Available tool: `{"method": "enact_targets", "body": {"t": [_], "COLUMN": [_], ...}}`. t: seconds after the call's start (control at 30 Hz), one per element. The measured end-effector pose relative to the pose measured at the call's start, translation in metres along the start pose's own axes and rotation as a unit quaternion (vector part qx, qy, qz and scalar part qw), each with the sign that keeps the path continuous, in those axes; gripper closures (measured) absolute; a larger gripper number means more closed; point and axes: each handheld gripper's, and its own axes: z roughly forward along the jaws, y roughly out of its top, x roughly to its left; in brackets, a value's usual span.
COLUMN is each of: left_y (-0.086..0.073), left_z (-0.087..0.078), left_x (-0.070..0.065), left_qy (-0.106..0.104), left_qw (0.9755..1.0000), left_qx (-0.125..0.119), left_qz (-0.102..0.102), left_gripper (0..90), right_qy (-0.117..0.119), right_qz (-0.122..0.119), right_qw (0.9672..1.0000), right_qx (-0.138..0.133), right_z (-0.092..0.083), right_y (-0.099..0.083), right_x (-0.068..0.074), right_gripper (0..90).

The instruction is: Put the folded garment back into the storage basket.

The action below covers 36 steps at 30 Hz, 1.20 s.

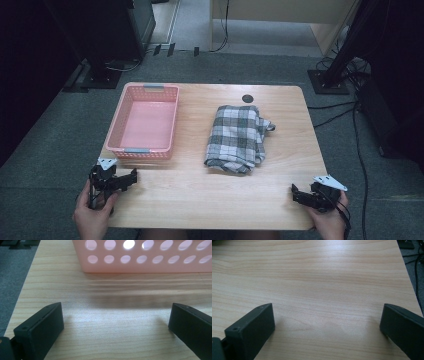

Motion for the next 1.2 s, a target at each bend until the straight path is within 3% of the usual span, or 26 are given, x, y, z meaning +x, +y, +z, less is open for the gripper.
{"method": "enact_targets", "body": {"t": [0.17,0.3,0.47,0.87,1.2], "left_y": [0.000,0.000,0.000,0.000,0.001], "left_z": [0.000,0.000,0.000,0.000,0.001], "left_x": [0.000,0.000,0.000,0.000,0.000], "left_qy": [0.000,0.000,0.000,-0.003,-0.004], "left_qw": [1.0000,1.0000,1.0000,1.0000,1.0000], "left_qx": [0.000,0.000,0.000,0.000,0.000], "left_qz": [0.000,0.000,0.001,0.004,0.004], "left_gripper": [0.0,0.0,0.0,0.0,0.0], "right_qy": [0.004,0.032,0.033,0.029,0.033], "right_qz": [0.007,0.029,0.011,0.039,0.030], "right_qw": [0.9999,0.9991,0.9994,0.9988,0.9990], "right_qx": [0.012,0.003,-0.007,0.007,-0.002], "right_z": [-0.001,-0.005,-0.010,-0.018,-0.028], "right_y": [0.002,0.006,0.013,0.033,0.055], "right_x": [-0.001,0.002,0.012,0.018,0.029], "right_gripper": [0.1,0.6,0.6,0.5,0.6]}}
